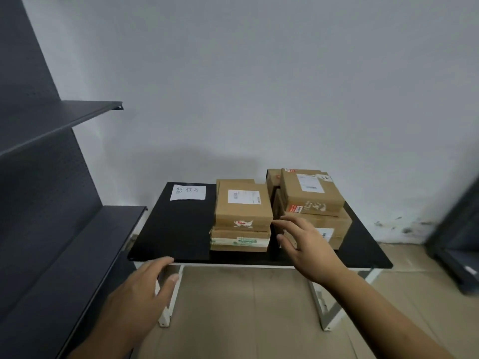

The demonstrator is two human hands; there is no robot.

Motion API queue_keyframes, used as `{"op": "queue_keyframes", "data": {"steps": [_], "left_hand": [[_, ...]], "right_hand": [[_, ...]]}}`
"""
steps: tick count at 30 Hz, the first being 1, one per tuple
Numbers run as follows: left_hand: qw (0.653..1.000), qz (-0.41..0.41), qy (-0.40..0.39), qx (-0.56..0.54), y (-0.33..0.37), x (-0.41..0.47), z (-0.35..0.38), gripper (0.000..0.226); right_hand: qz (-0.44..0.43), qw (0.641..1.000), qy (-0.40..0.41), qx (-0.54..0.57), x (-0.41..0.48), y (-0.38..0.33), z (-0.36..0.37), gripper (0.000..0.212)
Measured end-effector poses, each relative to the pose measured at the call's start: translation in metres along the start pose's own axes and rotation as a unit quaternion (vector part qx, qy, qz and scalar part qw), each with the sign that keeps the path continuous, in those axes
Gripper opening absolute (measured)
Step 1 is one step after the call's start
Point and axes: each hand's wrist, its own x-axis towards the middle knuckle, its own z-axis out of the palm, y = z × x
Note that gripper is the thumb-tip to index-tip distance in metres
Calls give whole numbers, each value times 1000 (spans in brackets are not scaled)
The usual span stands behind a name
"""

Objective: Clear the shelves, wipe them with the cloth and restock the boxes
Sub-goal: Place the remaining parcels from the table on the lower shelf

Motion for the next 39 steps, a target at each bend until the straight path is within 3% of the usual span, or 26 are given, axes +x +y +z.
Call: {"op": "queue_keyframes", "data": {"steps": [11,23,39], "left_hand": [[999,28,30,-19,40,93,39,43],[999,43,18,-16,29,265,90,46],[993,-19,-116,0,16,431,172,66]], "right_hand": [[46,998,-11,29,60,82,-1,44],[113,991,-50,56,174,130,56,47],[229,964,-108,78,288,183,147,55]]}}
